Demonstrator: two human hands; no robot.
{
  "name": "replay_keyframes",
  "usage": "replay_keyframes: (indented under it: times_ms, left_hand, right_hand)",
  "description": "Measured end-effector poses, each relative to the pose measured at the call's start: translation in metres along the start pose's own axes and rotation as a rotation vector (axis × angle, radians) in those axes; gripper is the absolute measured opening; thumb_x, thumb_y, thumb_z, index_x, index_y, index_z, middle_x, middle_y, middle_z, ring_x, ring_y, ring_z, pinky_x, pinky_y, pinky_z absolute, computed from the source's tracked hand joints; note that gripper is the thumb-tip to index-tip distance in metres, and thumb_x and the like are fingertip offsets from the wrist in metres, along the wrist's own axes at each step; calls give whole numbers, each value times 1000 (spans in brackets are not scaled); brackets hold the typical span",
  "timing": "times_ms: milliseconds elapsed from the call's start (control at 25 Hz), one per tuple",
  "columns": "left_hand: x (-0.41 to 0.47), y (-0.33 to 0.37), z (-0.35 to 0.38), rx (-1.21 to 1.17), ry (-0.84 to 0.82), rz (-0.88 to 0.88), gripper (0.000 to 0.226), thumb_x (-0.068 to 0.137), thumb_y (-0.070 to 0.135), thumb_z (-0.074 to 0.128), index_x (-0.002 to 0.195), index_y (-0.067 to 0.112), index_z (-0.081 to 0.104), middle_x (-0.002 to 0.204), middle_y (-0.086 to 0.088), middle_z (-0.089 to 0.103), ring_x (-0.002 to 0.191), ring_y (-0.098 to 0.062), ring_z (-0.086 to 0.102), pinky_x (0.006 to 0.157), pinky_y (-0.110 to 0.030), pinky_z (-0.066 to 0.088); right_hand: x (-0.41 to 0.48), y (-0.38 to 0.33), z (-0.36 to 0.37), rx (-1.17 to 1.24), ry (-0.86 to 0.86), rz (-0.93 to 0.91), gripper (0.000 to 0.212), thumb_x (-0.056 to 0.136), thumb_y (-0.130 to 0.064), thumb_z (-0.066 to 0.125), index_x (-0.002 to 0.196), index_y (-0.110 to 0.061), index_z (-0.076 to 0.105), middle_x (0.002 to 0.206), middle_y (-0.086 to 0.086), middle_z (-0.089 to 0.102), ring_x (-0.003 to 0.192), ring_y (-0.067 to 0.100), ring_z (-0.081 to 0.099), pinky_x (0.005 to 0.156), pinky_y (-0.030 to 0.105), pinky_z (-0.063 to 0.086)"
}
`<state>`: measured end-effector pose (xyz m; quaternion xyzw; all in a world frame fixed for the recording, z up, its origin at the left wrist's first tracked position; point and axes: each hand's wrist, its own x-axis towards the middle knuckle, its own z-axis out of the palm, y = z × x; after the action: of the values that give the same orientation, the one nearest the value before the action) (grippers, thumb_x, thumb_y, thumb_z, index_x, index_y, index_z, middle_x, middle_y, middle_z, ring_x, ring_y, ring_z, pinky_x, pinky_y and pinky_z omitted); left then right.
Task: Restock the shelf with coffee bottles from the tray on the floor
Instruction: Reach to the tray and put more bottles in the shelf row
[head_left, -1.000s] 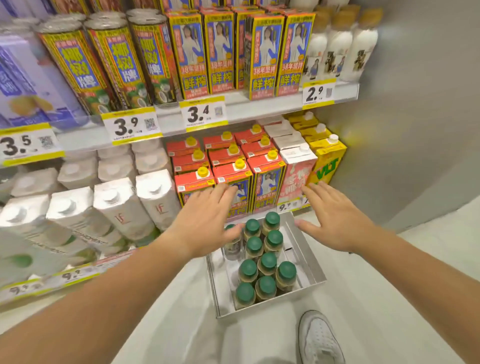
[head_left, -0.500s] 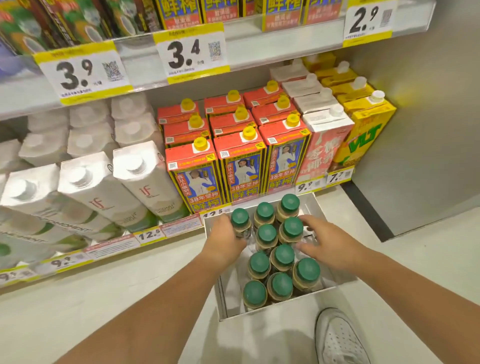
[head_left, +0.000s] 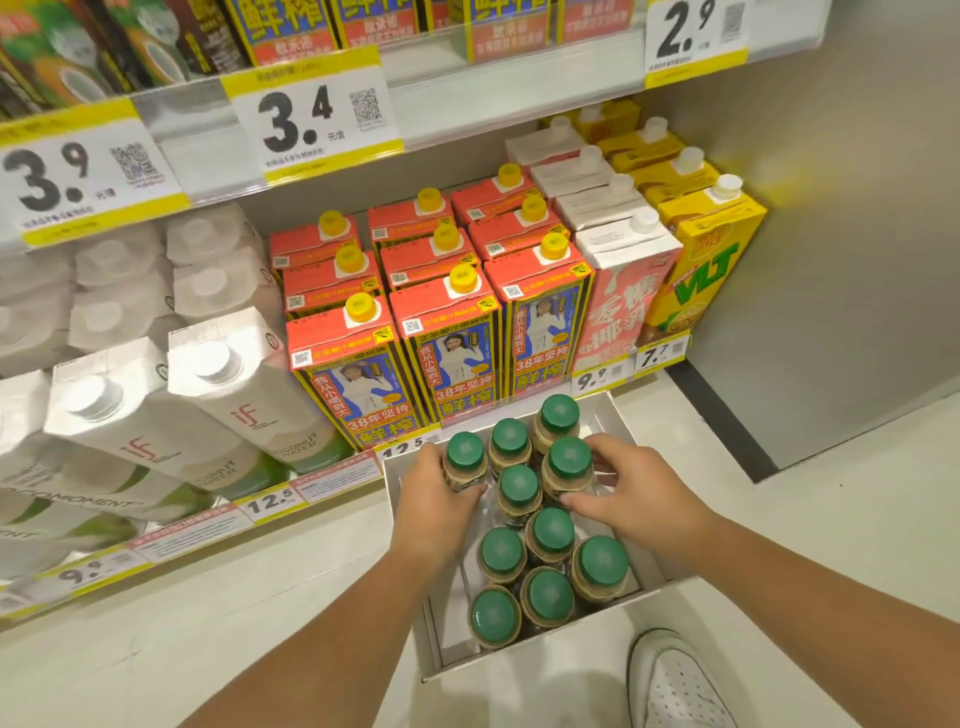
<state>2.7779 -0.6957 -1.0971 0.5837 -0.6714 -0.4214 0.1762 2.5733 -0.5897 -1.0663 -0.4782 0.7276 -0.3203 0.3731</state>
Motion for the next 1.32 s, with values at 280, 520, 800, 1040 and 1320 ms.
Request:
replay_keyframes:
  times_ms: [280, 520, 800, 1040, 1320]
  left_hand:
    - [-15, 54, -74, 63, -45, 274, 40, 69, 32, 86, 90, 25, 53, 87, 7, 63, 82, -11, 60, 69, -26, 47]
    - [-44, 160, -150, -21, 17, 628, 34, 68, 35, 82, 95, 35, 61, 89, 14, 66, 84, -5, 61, 68, -22, 53]
    - [-83, 330, -249, -20, 190, 957, 29, 65, 40, 78, 88, 37, 61, 83, 15, 65, 78, -8, 62, 63, -20, 52]
    - [-112, 485, -318, -141, 349, 1034, 22, 69, 36, 78, 79, 22, 64, 70, 9, 68, 61, -5, 61, 54, -19, 48]
    - [-56, 601, -334, -143, 436, 739, 25, 77, 36, 75, 87, 15, 67, 81, -1, 72, 76, -16, 68, 64, -28, 54]
  right_hand:
    - [-24, -66, -53, 132, 163, -50, 40, 70, -10, 86, 101, -24, 65, 99, -8, 75, 96, 4, 70, 88, 18, 52]
    - [-38, -176, -125, 200, 316, -206, 37, 74, 5, 80, 102, -15, 67, 98, 1, 76, 93, 14, 72, 80, 19, 55]
    - [-59, -330, -233, 165, 400, -448, 29, 77, 3, 78, 101, -12, 72, 96, 4, 78, 89, 15, 72, 78, 23, 56]
    - [-67, -451, -338, 198, 453, -657, 21, 84, -6, 72, 102, -16, 73, 97, 1, 79, 91, 16, 74, 82, 28, 58]
    - [14, -513, -443, 255, 555, -746, 12, 87, -26, 70, 98, -23, 75, 96, -7, 78, 94, 11, 73, 89, 35, 54]
